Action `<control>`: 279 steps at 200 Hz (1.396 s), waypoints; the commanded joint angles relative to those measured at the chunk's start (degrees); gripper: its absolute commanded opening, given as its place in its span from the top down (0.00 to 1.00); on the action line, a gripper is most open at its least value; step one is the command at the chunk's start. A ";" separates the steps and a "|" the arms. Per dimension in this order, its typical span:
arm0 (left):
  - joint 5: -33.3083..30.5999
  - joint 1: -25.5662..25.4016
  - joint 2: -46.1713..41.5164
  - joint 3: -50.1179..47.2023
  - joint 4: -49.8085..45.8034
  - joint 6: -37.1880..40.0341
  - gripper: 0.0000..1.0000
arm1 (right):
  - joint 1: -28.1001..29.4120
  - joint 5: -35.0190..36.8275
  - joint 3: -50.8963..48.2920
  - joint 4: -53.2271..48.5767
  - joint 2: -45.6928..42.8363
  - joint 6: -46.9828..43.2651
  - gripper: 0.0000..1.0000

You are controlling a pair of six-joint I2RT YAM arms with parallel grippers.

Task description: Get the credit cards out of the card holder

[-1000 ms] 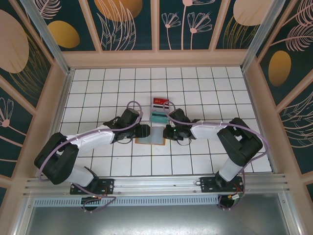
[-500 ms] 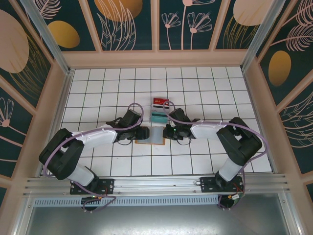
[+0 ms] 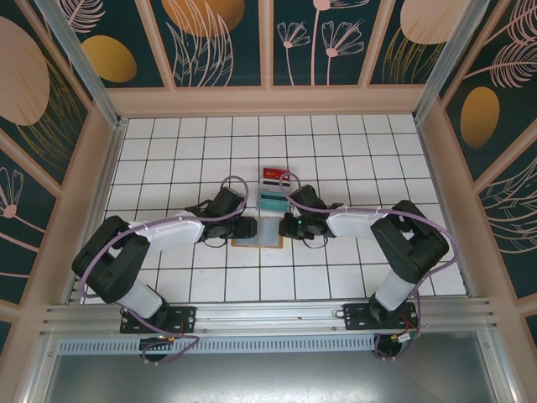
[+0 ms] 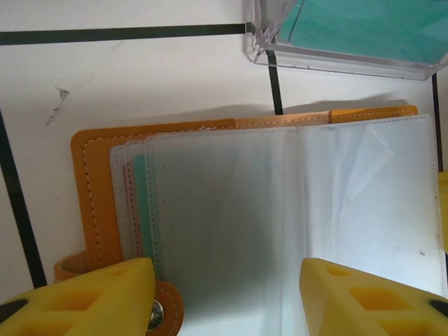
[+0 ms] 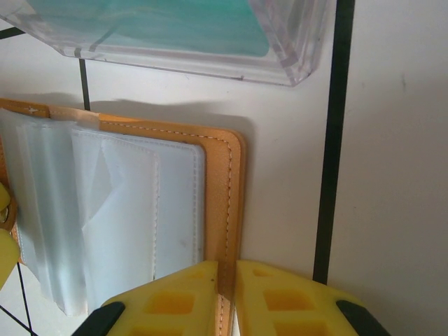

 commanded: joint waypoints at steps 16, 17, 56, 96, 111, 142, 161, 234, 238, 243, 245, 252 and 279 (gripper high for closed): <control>4.67 0.00 1.33 0.06 1.22 1.21 0.41 | 0.07 3.06 -0.63 1.19 4.12 0.12 0.85; 4.68 0.03 1.28 0.10 1.28 1.21 0.41 | 0.07 3.07 -0.61 1.27 4.09 0.12 0.85; 8.66 0.01 1.06 0.74 3.15 1.90 0.37 | 0.09 2.99 -0.60 1.34 4.37 0.30 0.84; 10.17 -0.03 -0.02 0.94 3.92 2.08 0.35 | 0.24 3.16 -0.78 1.37 4.47 0.45 0.84; 11.60 0.03 -0.58 1.00 4.70 2.18 0.34 | 0.25 3.16 -0.77 1.39 4.52 0.45 0.84; 12.81 -0.02 0.66 1.66 4.69 1.95 0.36 | 0.24 3.16 -0.59 1.26 4.58 0.43 0.84; 9.15 0.01 -0.78 1.45 3.59 1.52 0.36 | 0.26 3.41 -0.75 1.16 4.28 0.42 0.84; -5.83 0.53 -4.16 3.56 -3.42 -0.52 0.35 | 0.25 3.25 -1.12 1.50 4.48 0.74 0.84; -5.84 0.51 -3.85 3.56 -3.43 -0.47 0.35 | 0.29 3.25 -1.12 1.52 4.44 0.73 0.84; -5.85 0.50 -3.33 3.59 -3.56 -0.50 0.35 | 0.25 3.25 -1.08 1.43 4.48 0.70 0.84; -5.84 0.51 -3.16 3.63 -3.65 -0.50 0.35 | 0.31 3.25 -1.09 1.43 4.49 0.73 0.84; -5.84 0.54 -2.53 3.82 -4.01 -0.51 0.35 | 0.33 3.25 -1.12 1.47 4.44 0.75 0.84; -5.09 0.57 -1.02 4.09 -4.03 -0.38 0.36 | 0.33 3.25 -1.03 1.43 4.45 0.83 0.84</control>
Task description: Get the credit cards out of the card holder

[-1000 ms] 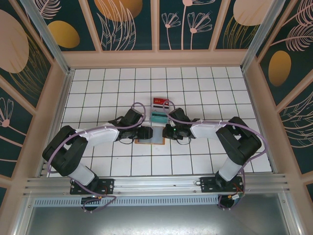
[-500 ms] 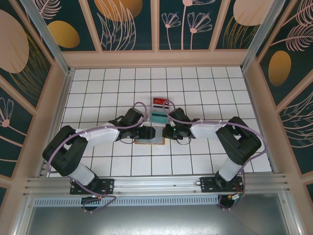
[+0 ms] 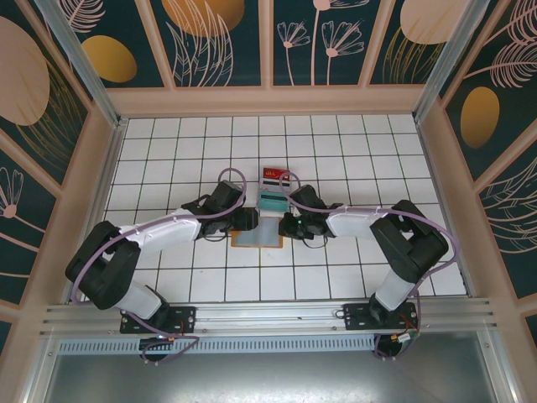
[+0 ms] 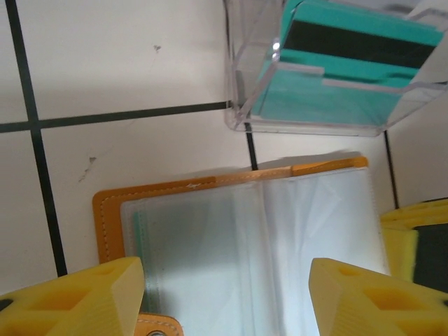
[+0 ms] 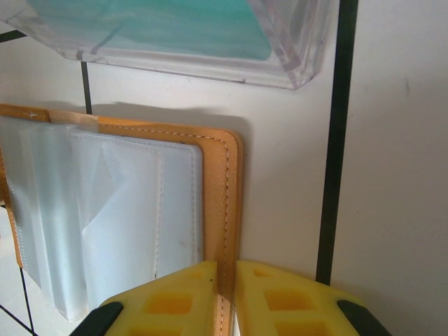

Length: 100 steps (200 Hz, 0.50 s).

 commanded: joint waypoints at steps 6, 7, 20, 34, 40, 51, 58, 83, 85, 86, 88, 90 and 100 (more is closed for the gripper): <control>-0.68 0.35 1.92 1.40 -2.21 -0.47 0.36 | 0.36 3.42 -1.04 1.02 4.32 0.66 0.84; -0.68 0.34 1.98 1.39 -2.18 -0.45 0.36 | 0.35 3.42 -1.03 1.03 4.30 0.68 0.84; -0.15 0.42 2.51 1.22 -2.00 -0.33 0.36 | 0.38 3.30 -1.03 1.02 4.40 0.60 0.84; 0.48 0.34 3.07 1.10 -1.71 -0.38 0.36 | 0.42 3.34 -0.94 0.97 4.50 0.59 0.84; 0.70 0.40 3.38 1.01 -1.58 -0.35 0.36 | 0.42 3.34 -0.94 1.08 4.53 0.57 0.84; 1.14 0.38 3.70 0.78 -1.15 -0.38 0.36 | 0.40 3.34 -0.86 1.08 4.51 0.56 0.84; 1.46 0.38 3.87 0.55 -0.78 -0.44 0.36 | 0.42 3.26 -0.86 1.10 4.60 0.52 0.84; 2.34 0.41 4.48 0.32 0.05 -0.60 0.36 | 0.42 3.25 -0.77 1.04 4.72 0.45 0.84; 2.38 0.42 4.49 0.32 0.05 -0.66 0.37 | 0.42 3.23 -0.77 1.04 4.67 0.48 0.84; 2.43 0.42 4.53 0.32 0.05 -0.63 0.37 | 0.42 3.28 -0.77 1.04 4.69 0.46 0.84; 2.47 0.42 4.72 0.32 0.12 -0.54 0.37 | 0.42 3.30 -0.77 1.06 4.65 0.48 0.84; 2.55 0.38 4.75 0.32 0.09 -0.52 0.37 | 0.42 3.30 -0.77 1.04 4.63 0.47 0.84; 2.84 0.36 5.14 0.23 0.29 -0.51 0.37 | 0.42 3.34 -0.72 1.04 4.69 0.56 0.84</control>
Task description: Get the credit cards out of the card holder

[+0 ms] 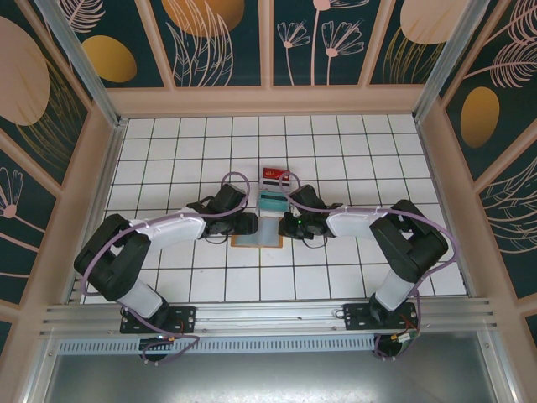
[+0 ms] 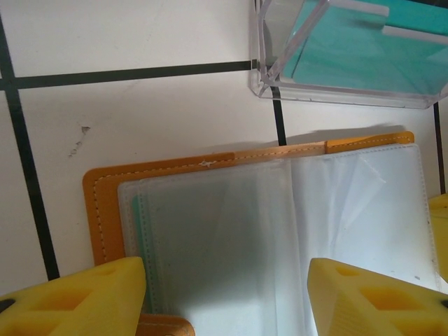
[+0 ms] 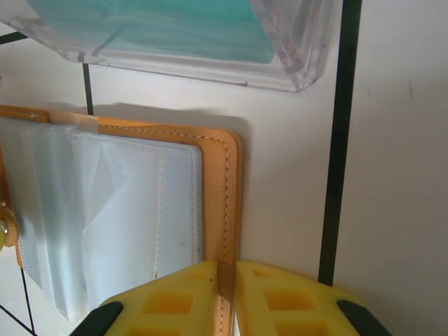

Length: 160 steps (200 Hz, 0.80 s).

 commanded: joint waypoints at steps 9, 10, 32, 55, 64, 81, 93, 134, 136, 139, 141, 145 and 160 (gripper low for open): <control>1.64 0.34 1.91 0.08 0.75 -0.51 0.37 | 0.42 3.37 -0.68 0.71 4.47 0.59 0.84; 1.69 0.34 1.91 0.11 0.77 -0.51 0.37 | 0.42 3.34 -0.72 0.70 4.48 0.60 0.84; 2.34 0.40 2.58 -0.01 0.97 -0.58 0.37 | 0.42 3.31 -0.77 0.69 4.52 0.61 0.84; 3.33 0.42 2.97 -0.12 1.40 -0.51 0.37 | 0.51 3.39 -0.83 0.78 4.53 0.64 0.84; 4.36 0.42 2.97 -0.21 1.96 -0.56 0.36 | 0.51 3.31 -0.80 0.78 4.59 0.70 0.84; 6.53 0.37 2.83 -0.37 3.22 -0.45 0.34 | 0.51 3.31 -0.77 0.90 4.72 0.79 0.84; 8.05 0.37 2.72 -0.38 4.16 -0.20 0.32 | 0.51 3.31 -0.77 0.93 4.76 0.79 0.84; 10.56 0.37 1.67 -0.14 5.82 -0.07 0.32 | 0.60 3.31 -0.77 0.90 4.98 0.73 0.84; 10.78 0.37 1.66 -0.13 5.92 0.00 0.32 | 0.60 3.31 -0.77 0.87 4.99 0.77 0.84; 11.03 0.39 1.61 -0.12 6.02 0.02 0.32 | 0.60 3.31 -0.77 0.91 4.96 0.75 0.84; 11.30 0.37 1.58 -0.16 6.12 0.02 0.32 | 0.60 3.31 -0.77 0.94 5.01 0.78 0.84; 11.52 0.34 1.57 -0.02 6.23 0.08 0.32 | 0.60 3.31 -0.69 0.91 5.01 0.73 0.84; 11.96 0.40 1.48 0.14 6.41 0.26 0.32 | 0.59 3.31 -0.59 0.91 5.11 0.72 0.84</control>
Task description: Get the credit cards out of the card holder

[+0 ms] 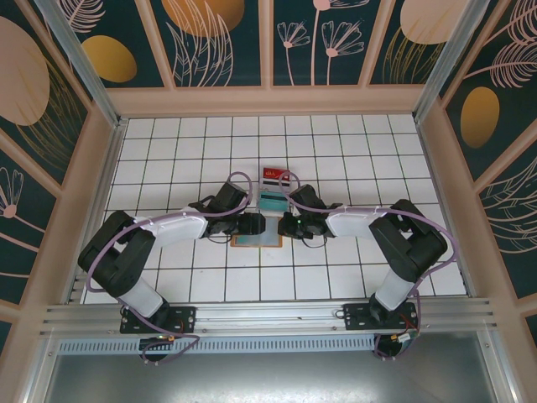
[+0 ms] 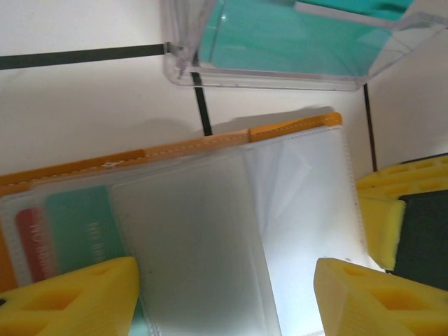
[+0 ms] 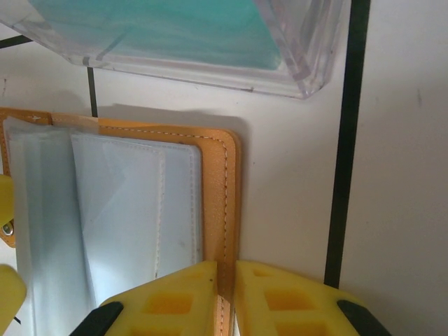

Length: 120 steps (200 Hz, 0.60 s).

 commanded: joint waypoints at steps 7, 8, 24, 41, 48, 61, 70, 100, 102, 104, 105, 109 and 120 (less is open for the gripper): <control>3.27 0.08 -0.14 0.14 2.08 0.37 0.32 | 0.60 3.47 -0.62 0.20 4.74 0.72 0.84; 3.37 0.09 -0.14 0.14 2.12 0.39 0.32 | 0.60 3.47 -0.62 0.16 4.77 0.73 0.84; 5.84 0.08 -0.14 0.22 3.32 0.76 0.33 | 0.59 3.54 -0.64 0.07 4.90 0.65 0.84; 8.07 0.00 0.20 0.70 4.44 1.03 0.33 | 0.59 3.55 -0.61 0.15 4.83 0.68 0.84; 8.88 -0.02 0.46 1.04 4.69 1.18 0.33 | 0.58 3.63 -0.63 0.19 4.85 0.72 0.84; 10.50 -0.24 0.98 1.50 5.52 1.25 0.34 | 0.51 3.72 -0.61 0.17 4.75 0.82 0.84; 10.88 -0.34 1.24 1.93 5.72 1.19 0.34 | 0.51 3.90 -0.68 0.19 4.64 0.89 0.84; 13.02 -0.55 0.18 2.69 6.72 1.16 0.35 | 0.25 3.82 -0.97 0.57 4.44 1.24 0.84; 12.97 -0.59 -0.08 2.69 6.68 1.13 0.35 | 0.25 3.82 -0.97 0.59 4.45 1.24 0.84; 12.92 -0.61 -0.30 2.69 6.72 1.12 0.35 | 0.25 3.82 -0.97 0.63 4.45 1.26 0.84; 12.76 -0.61 -0.44 2.69 6.68 1.12 0.35 | 0.25 3.77 -0.97 0.64 4.41 1.27 0.84; 12.25 -0.60 -0.99 2.75 6.38 1.12 0.35 | 0.20 3.73 -0.97 0.65 4.47 1.27 0.84; 10.63 -0.46 -2.65 2.65 5.78 1.12 0.35 | 0.25 3.72 -0.97 0.64 4.54 1.24 0.84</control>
